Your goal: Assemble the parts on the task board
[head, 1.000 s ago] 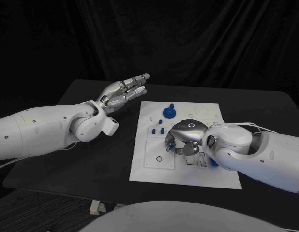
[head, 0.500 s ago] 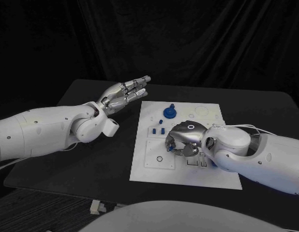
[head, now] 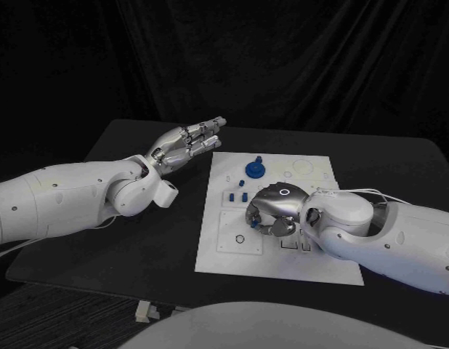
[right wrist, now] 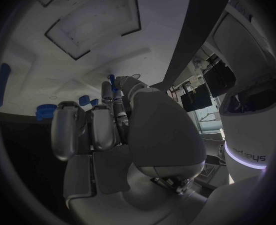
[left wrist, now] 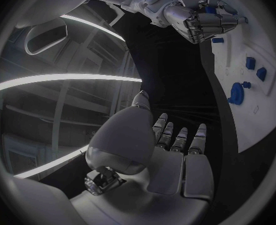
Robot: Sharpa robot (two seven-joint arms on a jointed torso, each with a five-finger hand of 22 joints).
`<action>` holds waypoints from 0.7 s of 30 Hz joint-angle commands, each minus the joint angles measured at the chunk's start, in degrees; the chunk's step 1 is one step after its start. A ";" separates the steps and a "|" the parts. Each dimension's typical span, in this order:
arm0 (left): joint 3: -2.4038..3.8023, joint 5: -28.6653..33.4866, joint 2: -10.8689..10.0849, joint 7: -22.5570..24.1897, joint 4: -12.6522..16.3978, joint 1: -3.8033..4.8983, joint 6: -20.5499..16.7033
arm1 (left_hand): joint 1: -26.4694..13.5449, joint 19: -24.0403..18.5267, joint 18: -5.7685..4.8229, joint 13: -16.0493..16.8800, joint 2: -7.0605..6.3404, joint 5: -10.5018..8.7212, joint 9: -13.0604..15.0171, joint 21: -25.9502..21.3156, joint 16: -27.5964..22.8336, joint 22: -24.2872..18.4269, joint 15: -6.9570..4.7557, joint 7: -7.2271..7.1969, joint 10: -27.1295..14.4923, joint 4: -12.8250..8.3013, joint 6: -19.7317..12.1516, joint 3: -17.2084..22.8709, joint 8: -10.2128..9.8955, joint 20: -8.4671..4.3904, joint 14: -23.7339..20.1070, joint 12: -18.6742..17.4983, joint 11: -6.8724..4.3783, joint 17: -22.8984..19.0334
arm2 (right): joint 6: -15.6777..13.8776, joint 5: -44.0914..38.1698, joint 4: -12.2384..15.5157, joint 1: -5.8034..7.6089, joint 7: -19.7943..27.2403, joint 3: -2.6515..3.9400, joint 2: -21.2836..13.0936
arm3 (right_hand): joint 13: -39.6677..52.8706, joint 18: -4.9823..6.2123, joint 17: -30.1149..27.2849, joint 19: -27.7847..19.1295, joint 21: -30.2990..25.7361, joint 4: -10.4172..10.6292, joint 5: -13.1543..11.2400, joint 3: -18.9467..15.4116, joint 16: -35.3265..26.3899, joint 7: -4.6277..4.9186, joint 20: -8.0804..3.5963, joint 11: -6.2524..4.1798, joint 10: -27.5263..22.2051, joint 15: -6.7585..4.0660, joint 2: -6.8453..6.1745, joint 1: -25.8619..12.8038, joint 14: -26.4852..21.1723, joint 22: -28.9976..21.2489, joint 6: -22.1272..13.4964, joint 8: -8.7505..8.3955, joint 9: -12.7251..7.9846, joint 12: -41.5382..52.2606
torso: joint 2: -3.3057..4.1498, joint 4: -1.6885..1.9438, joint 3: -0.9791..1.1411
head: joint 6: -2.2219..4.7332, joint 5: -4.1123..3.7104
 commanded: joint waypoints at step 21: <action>0.06 0.57 0.10 2.49 -0.05 -0.36 1.46 | 1.04 -0.04 0.69 -0.08 0.56 1.05 0.36 -0.11 -0.21 0.12 1.12 1.18 -0.14 0.17 2.99 0.52 0.39 0.39 -0.02 -0.19 0.95 -0.05 | -0.51 -0.60 -0.54 -0.26 -0.71 0.00 0.37 | -0.05 0.40 -0.39 0.37 -0.61 -0.67 -0.38 0.29 -0.35 -0.22 -0.06 -0.33 0.09 -0.22 0.66 0.14 -0.09 10.91 -0.44 -0.46 0.13 -0.03 | -0.01 0.00 0.01 | -0.01 -0.02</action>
